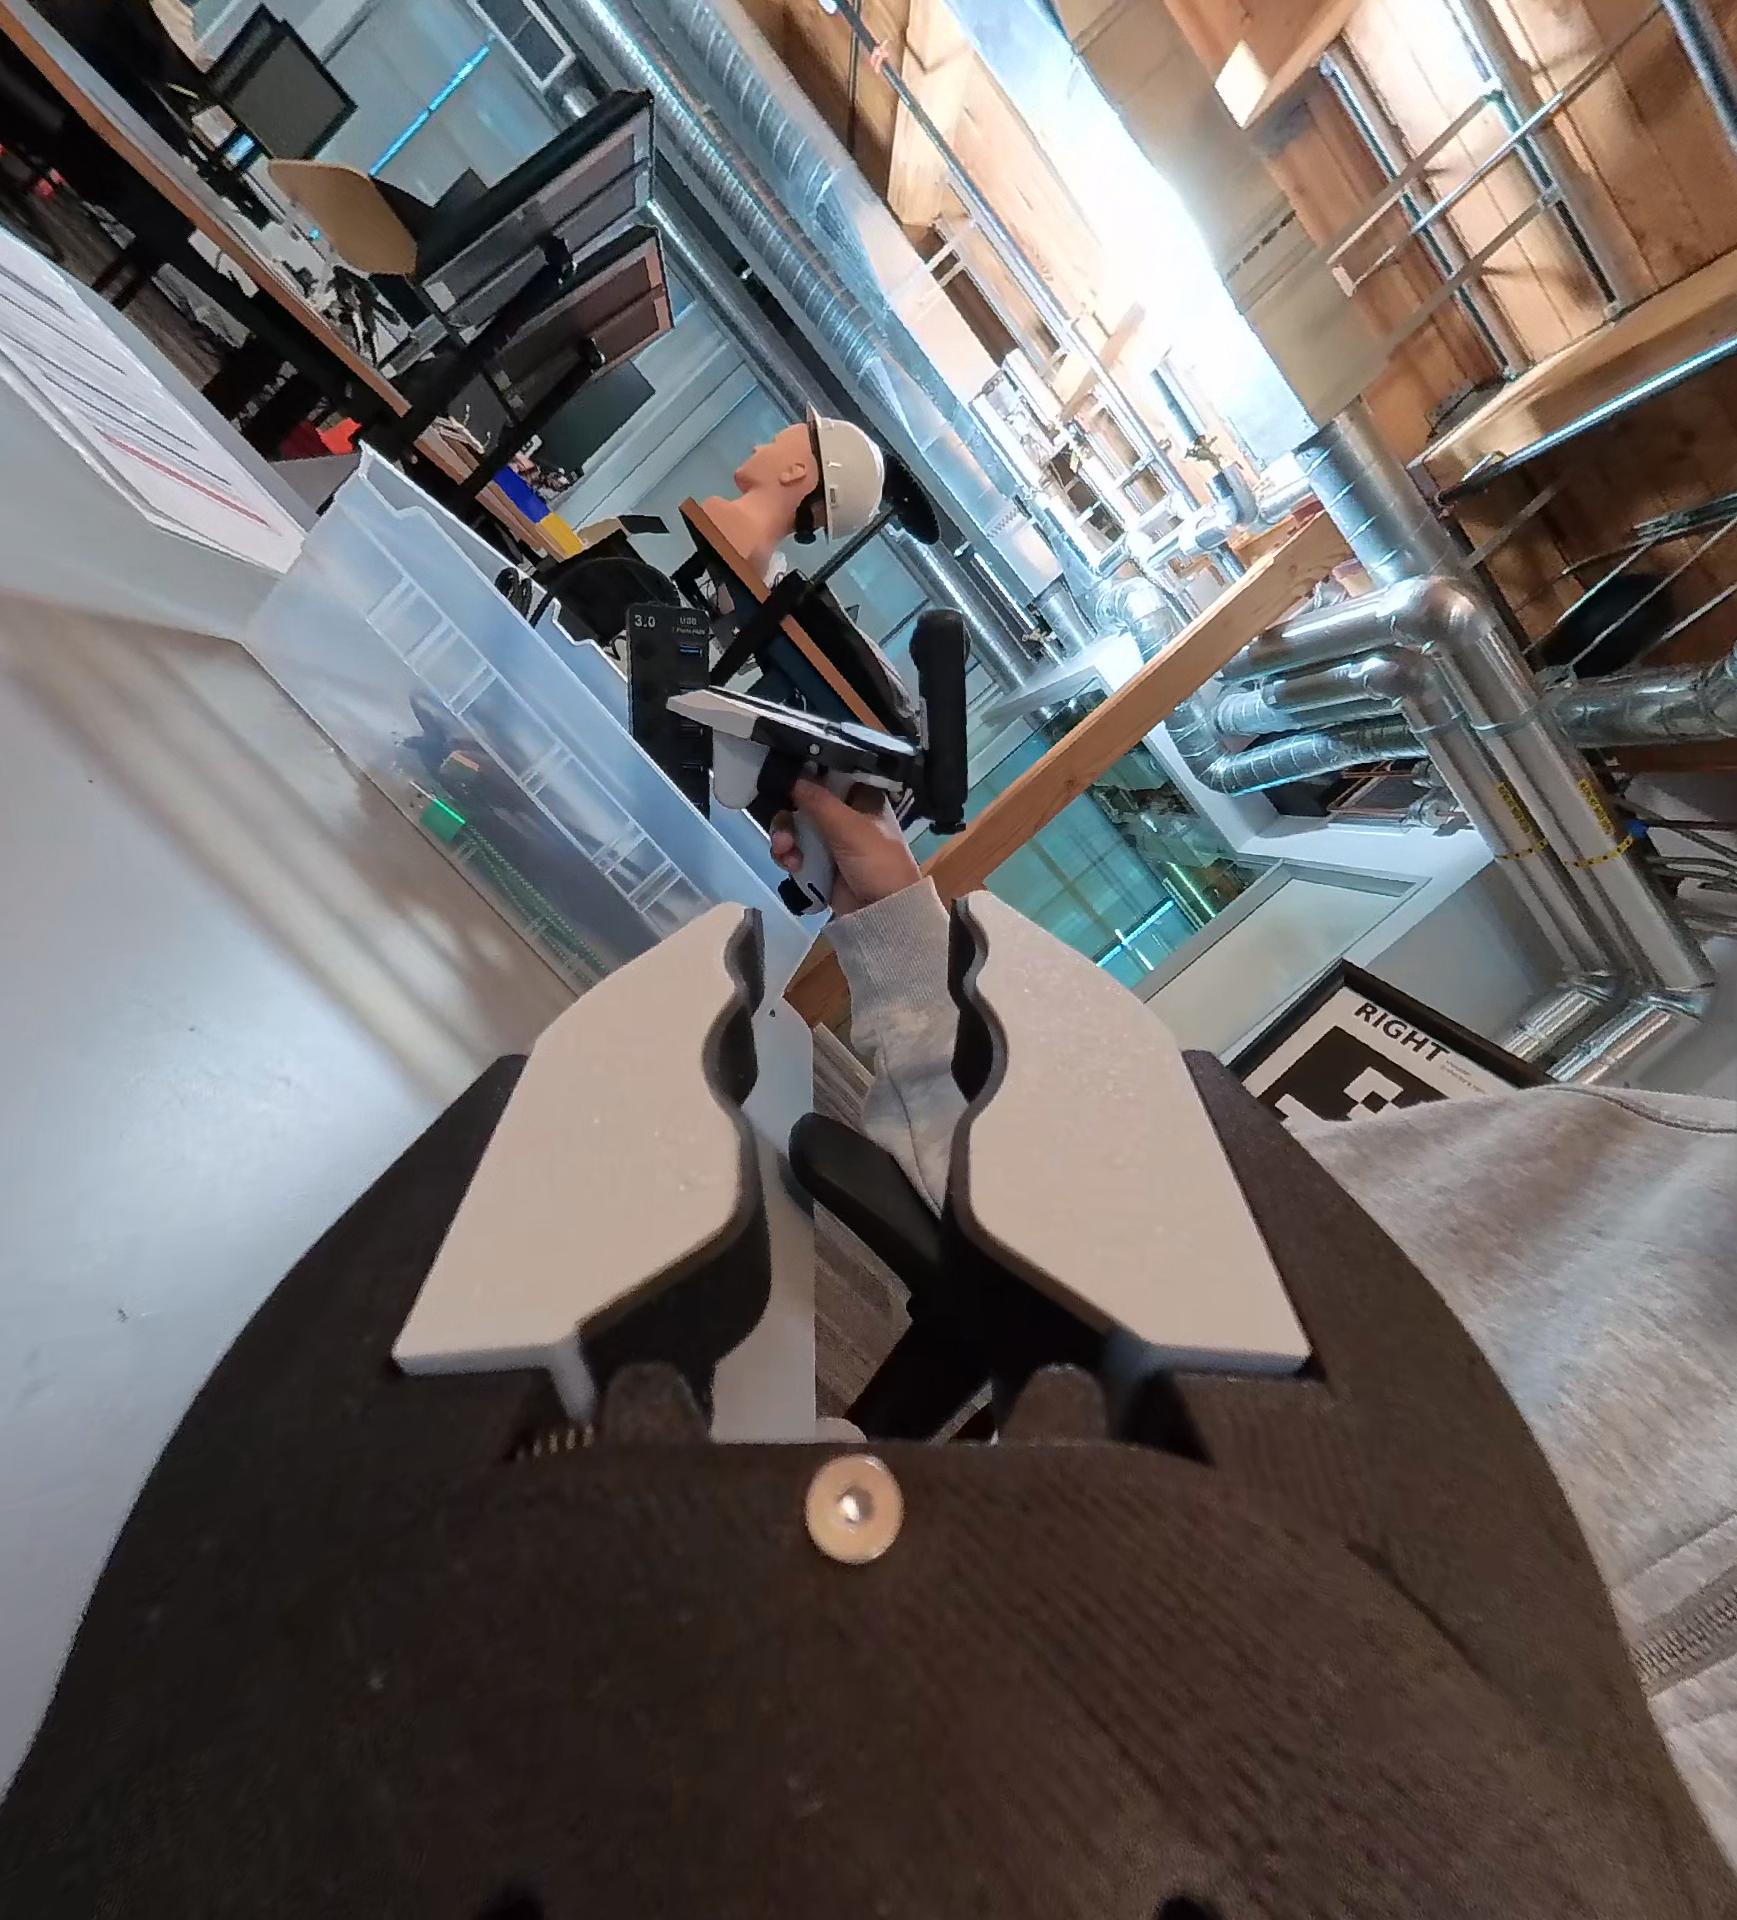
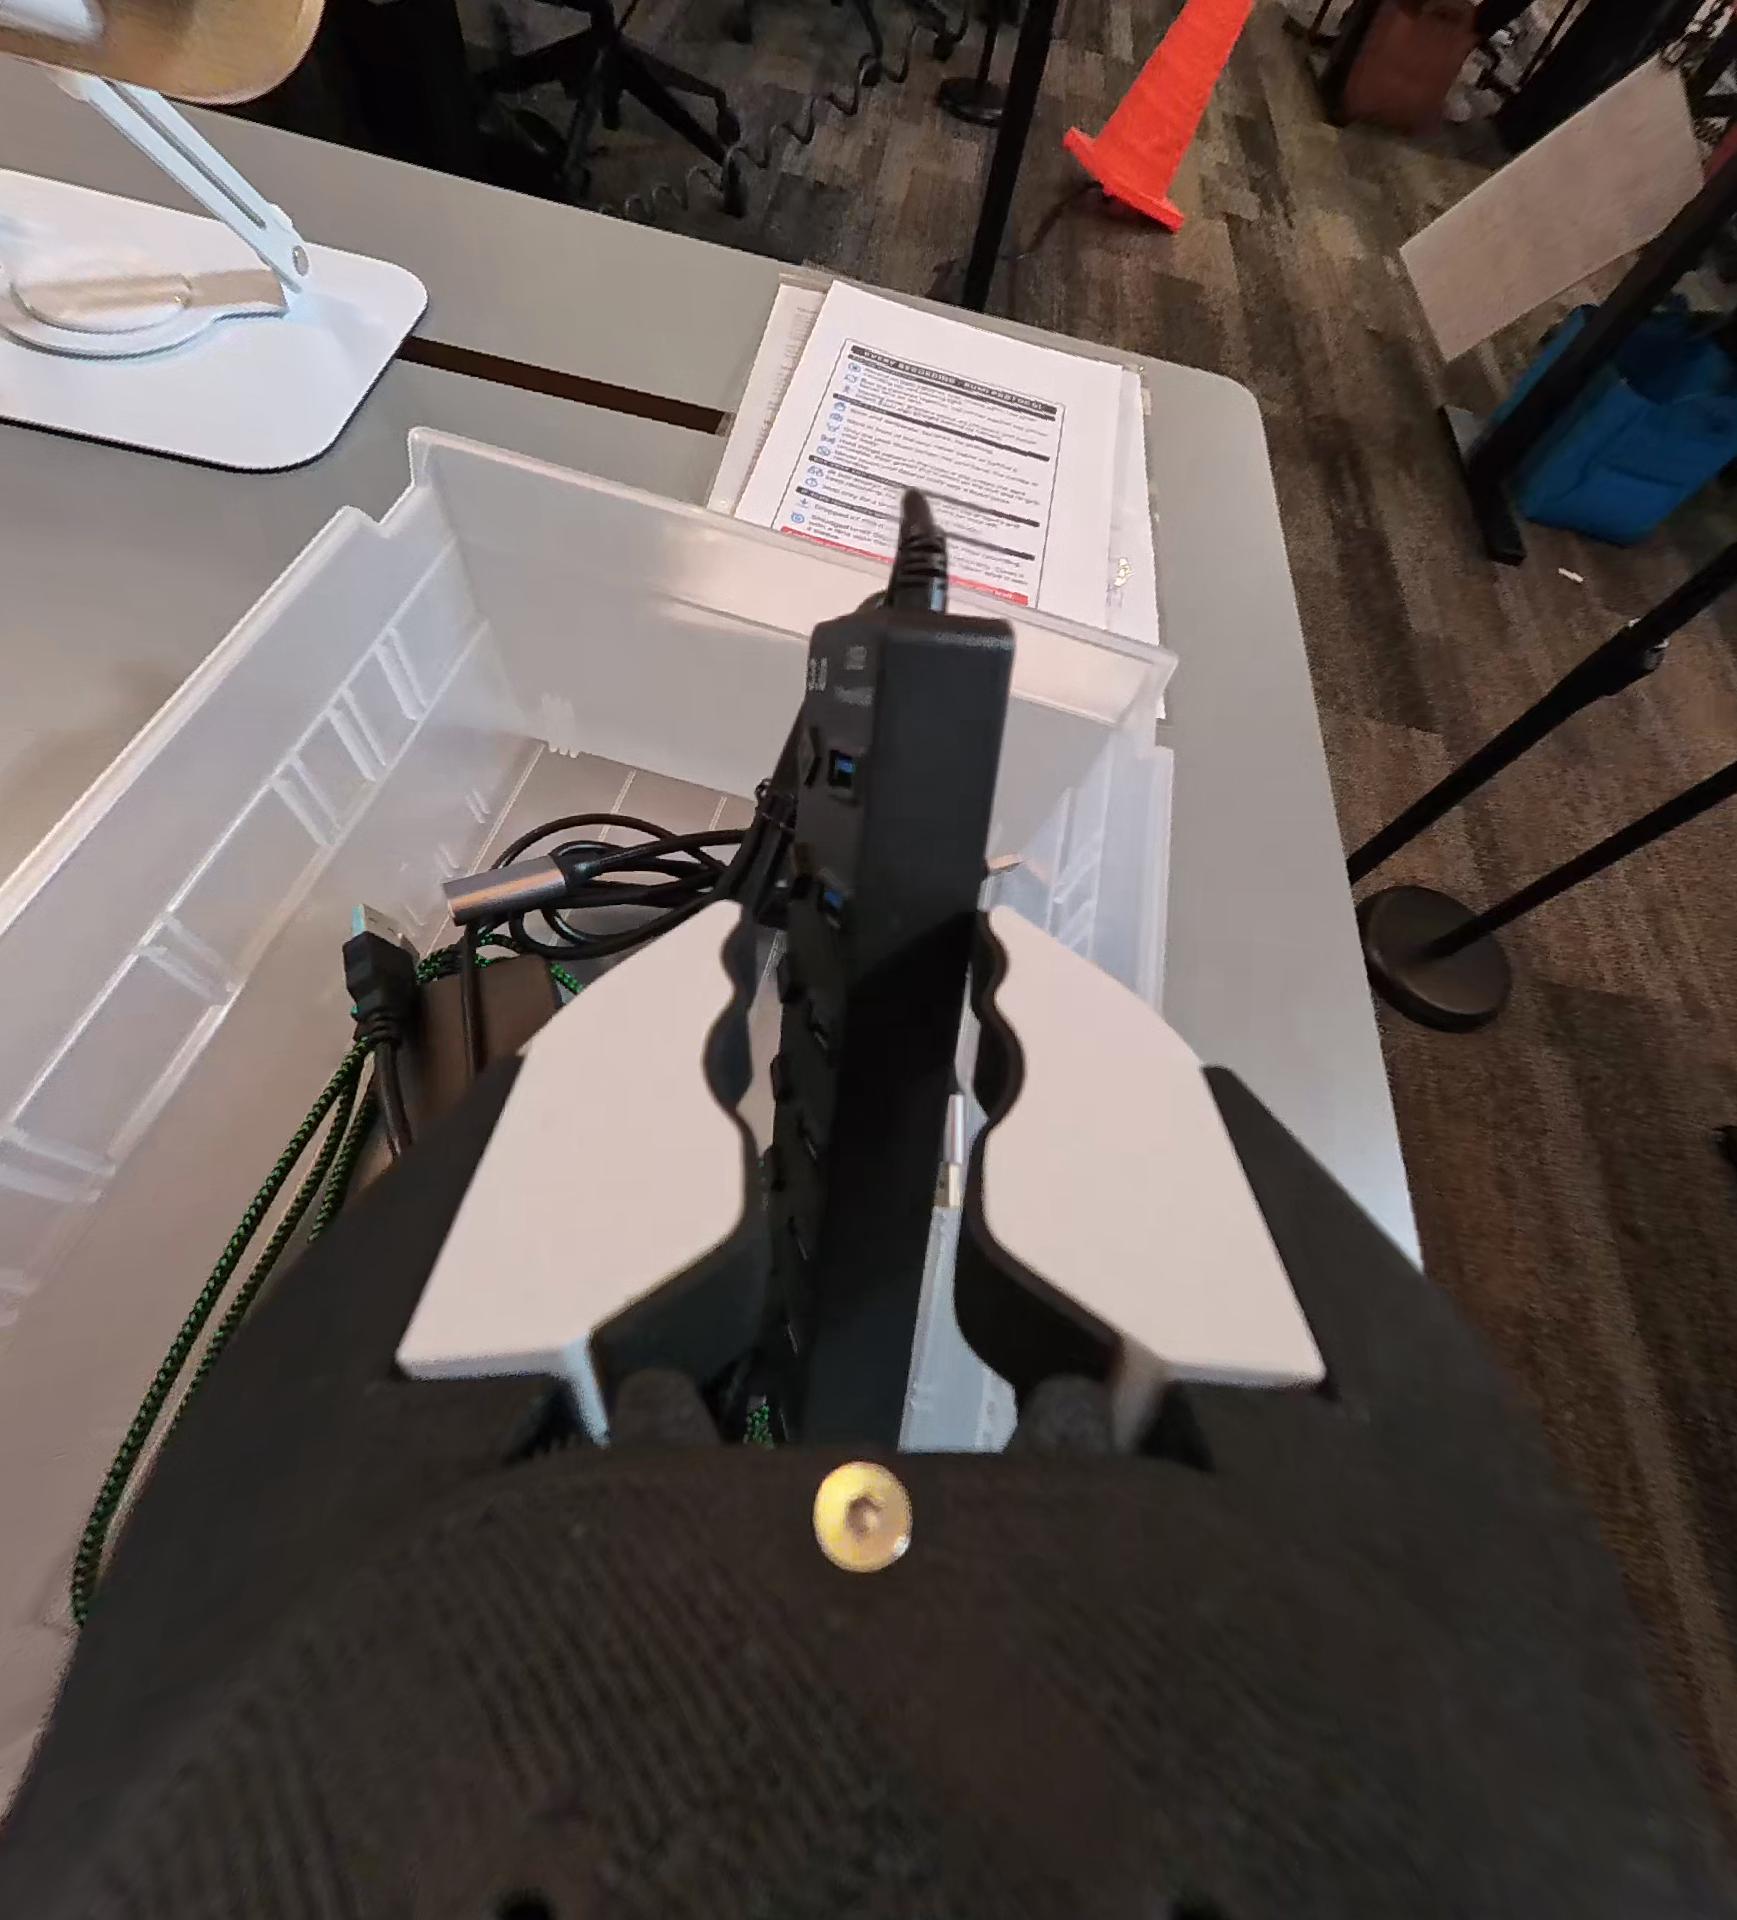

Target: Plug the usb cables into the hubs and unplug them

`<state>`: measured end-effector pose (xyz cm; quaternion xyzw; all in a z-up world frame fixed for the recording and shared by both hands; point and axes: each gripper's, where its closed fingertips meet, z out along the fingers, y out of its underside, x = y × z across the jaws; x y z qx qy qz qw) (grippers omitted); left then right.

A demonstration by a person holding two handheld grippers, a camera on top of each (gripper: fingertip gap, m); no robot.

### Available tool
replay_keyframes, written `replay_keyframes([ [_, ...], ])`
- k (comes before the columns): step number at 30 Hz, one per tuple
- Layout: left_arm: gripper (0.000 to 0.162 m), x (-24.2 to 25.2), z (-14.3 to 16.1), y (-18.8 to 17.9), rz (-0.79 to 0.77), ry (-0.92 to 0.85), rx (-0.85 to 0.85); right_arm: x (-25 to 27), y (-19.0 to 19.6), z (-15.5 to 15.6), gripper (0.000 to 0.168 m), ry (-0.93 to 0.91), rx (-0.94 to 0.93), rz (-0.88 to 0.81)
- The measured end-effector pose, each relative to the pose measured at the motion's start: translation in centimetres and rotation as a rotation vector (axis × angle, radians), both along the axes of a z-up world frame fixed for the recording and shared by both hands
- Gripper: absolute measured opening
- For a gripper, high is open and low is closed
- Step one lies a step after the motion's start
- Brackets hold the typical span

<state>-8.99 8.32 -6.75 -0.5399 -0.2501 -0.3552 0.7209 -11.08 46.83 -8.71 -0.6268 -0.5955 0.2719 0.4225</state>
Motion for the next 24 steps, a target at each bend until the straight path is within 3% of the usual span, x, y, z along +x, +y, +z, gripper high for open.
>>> replay_keyframes([
  [4, 0.035, 0.2, 0.2, 0.6, -0.022, 0.003, 0.000, 1.0, 0.2, 0.5, 0.046, 0.016, 0.022, -0.024],
  [13, 0.034, 1.2, -0.1, 2.8, -0.118, -0.002, -0.007, 5.5, 1.1, 3.2, 0.042, 0.082, 0.114, -0.091],
  [20, 0.034, 1.0, -0.2, 3.1, -0.120, -0.010, -0.009, 10.1, 3.3, 1.6, 0.045, 0.082, 0.233, -0.234],
  [24, 0.034, 0.9, -0.4, 3.1, -0.110, -0.014, -0.013, 11.1, 2.5, -0.7, 0.051, 0.133, 0.066, -0.234],
])
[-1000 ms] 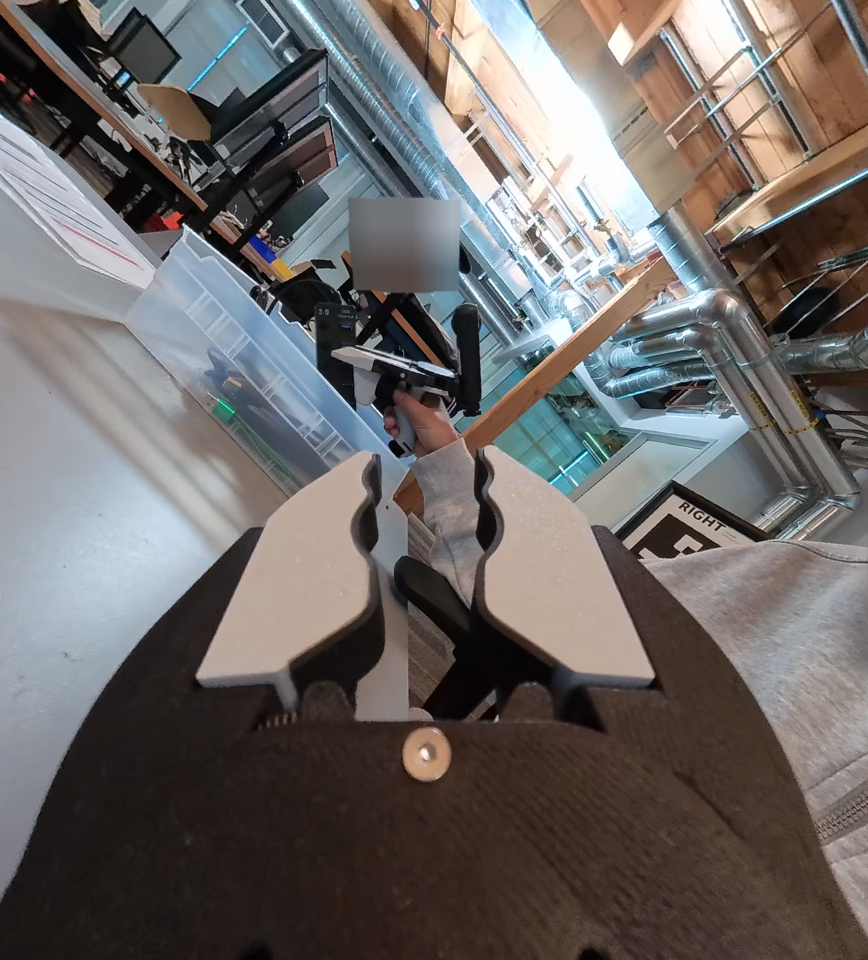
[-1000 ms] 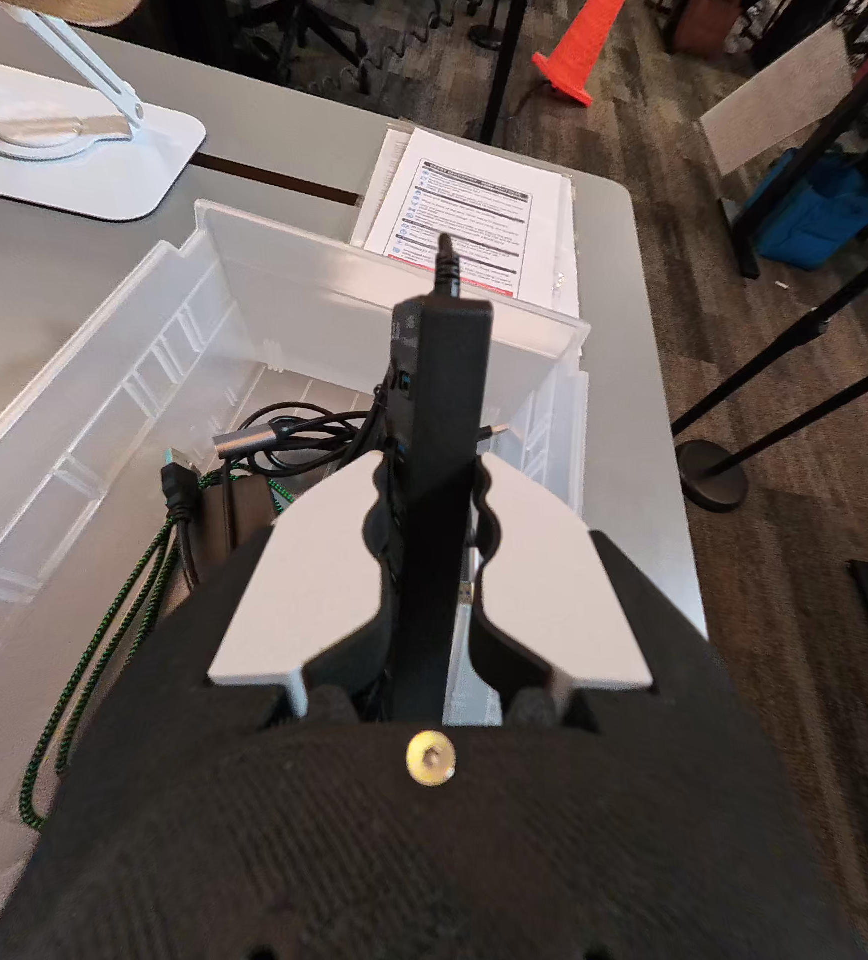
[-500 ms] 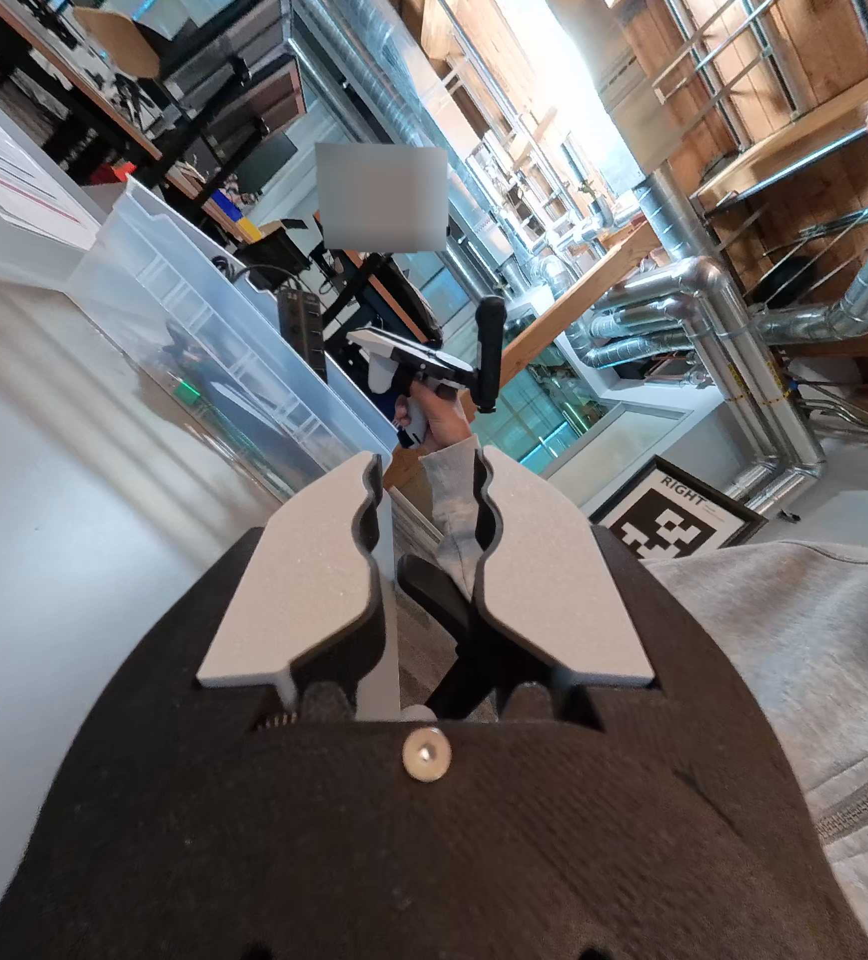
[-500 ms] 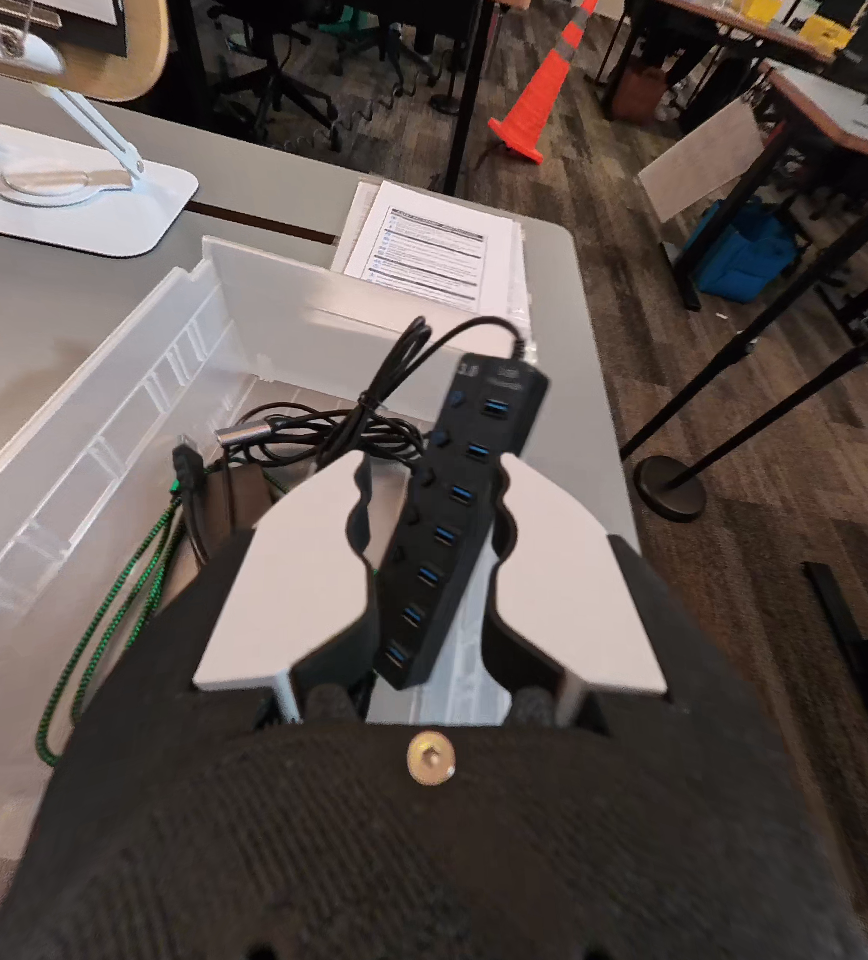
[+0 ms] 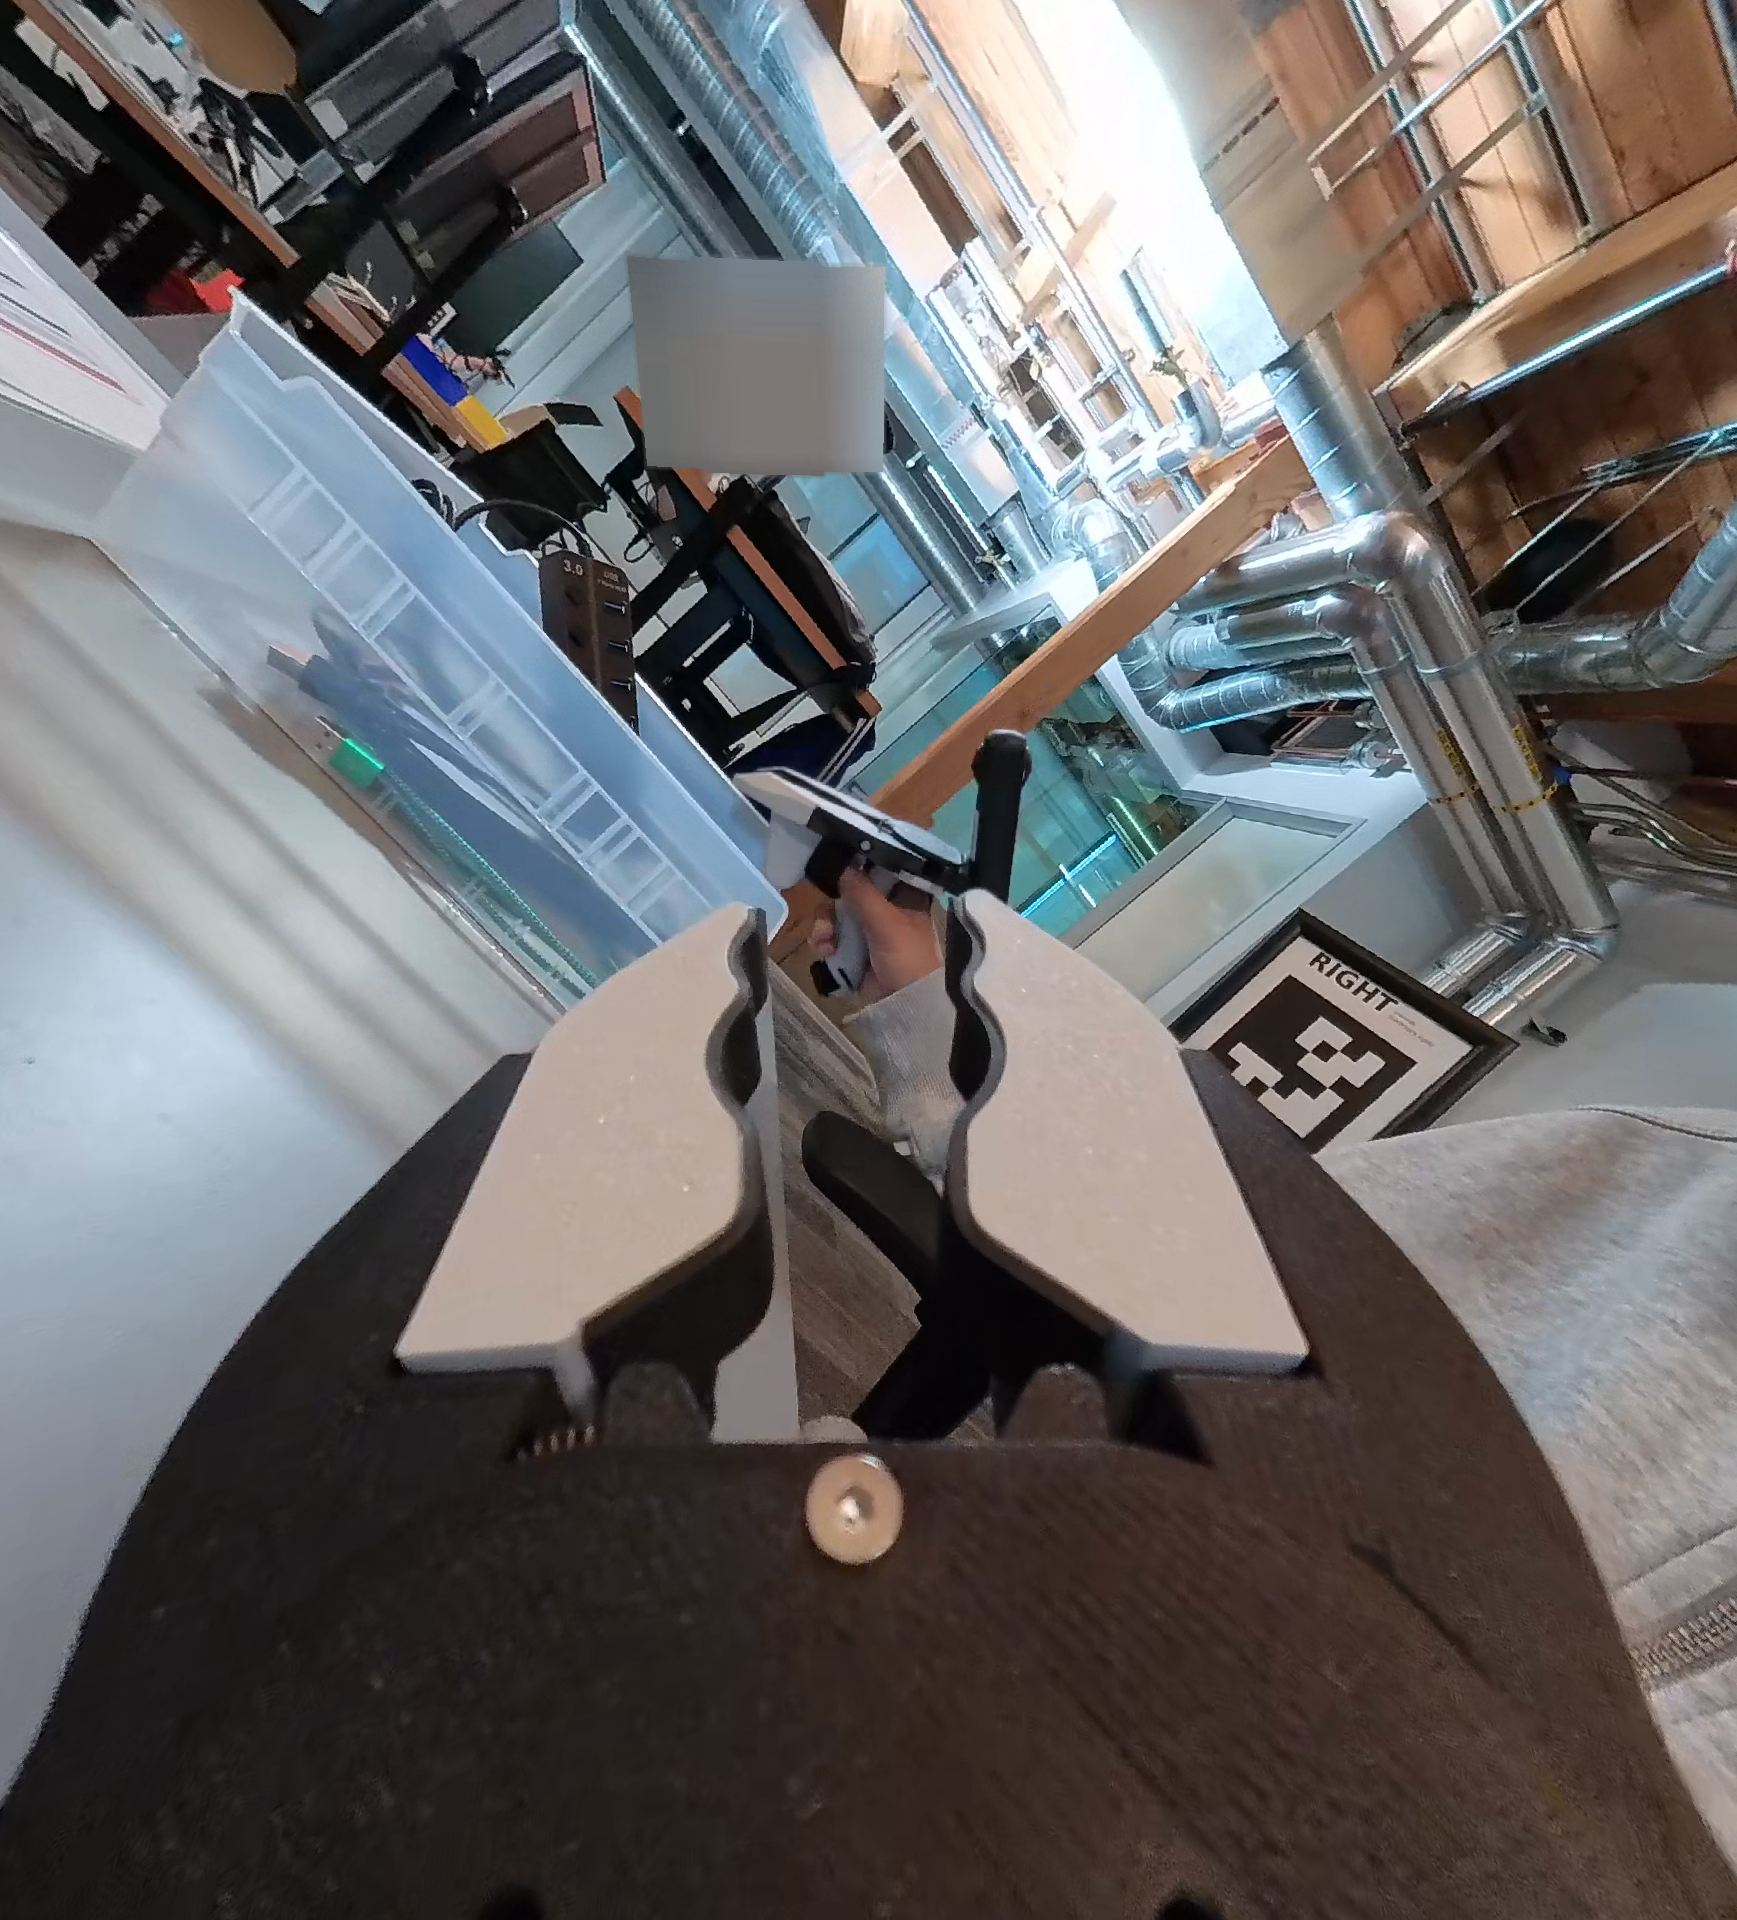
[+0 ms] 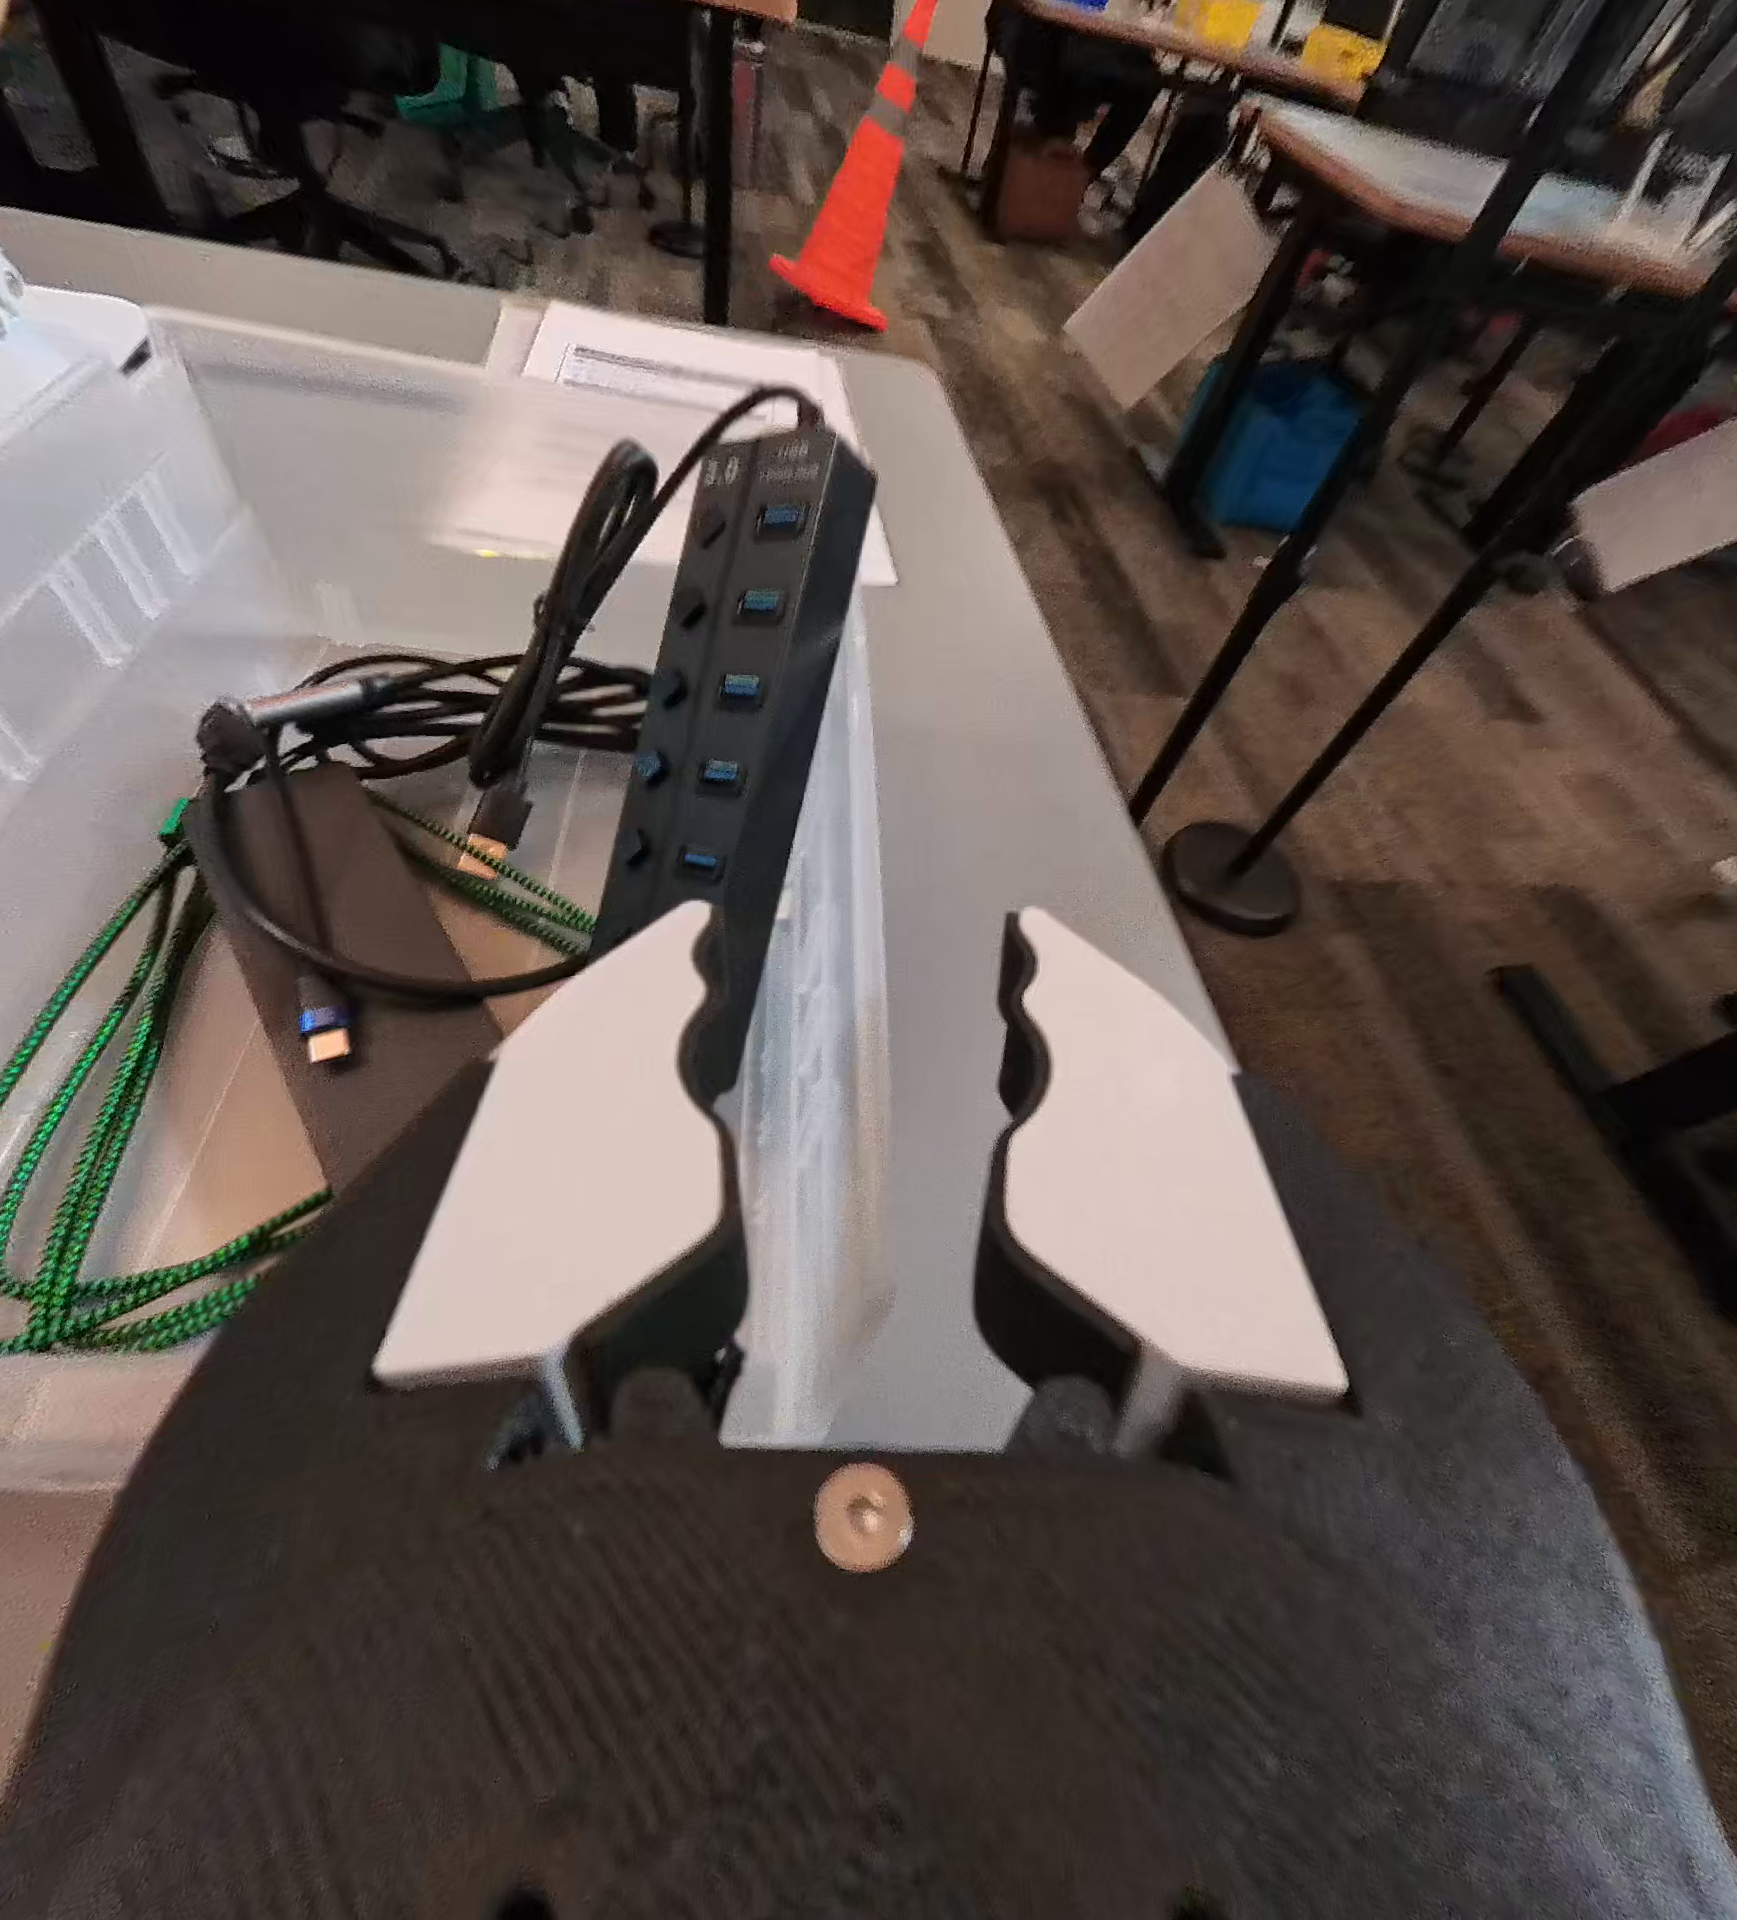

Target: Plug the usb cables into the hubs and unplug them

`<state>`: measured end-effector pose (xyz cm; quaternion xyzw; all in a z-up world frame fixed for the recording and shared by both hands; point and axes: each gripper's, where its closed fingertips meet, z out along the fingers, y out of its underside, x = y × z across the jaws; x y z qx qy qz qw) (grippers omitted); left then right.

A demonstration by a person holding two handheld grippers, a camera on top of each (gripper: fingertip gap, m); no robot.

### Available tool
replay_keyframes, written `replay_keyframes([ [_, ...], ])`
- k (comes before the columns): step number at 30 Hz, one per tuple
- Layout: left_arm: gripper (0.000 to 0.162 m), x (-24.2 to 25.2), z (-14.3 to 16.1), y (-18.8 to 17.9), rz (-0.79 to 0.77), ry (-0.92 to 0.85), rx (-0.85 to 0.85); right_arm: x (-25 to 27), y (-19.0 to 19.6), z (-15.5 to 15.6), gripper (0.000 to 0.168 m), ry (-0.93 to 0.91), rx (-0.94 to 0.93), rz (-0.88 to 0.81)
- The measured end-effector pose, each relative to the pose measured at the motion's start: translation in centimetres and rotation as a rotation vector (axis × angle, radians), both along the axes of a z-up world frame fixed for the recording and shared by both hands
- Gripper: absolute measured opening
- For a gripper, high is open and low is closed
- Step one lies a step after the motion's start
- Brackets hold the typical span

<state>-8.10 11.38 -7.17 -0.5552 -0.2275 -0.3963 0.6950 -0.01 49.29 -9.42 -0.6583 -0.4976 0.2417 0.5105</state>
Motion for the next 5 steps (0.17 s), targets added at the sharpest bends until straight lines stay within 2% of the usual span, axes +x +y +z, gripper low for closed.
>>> replay_keyframes([
  [5, 0.034, 0.2, -0.4, 0.0, -0.001, -0.010, -0.009, 0.0, 0.9, -2.6, 0.053, -0.073, -0.054, -0.002],
])
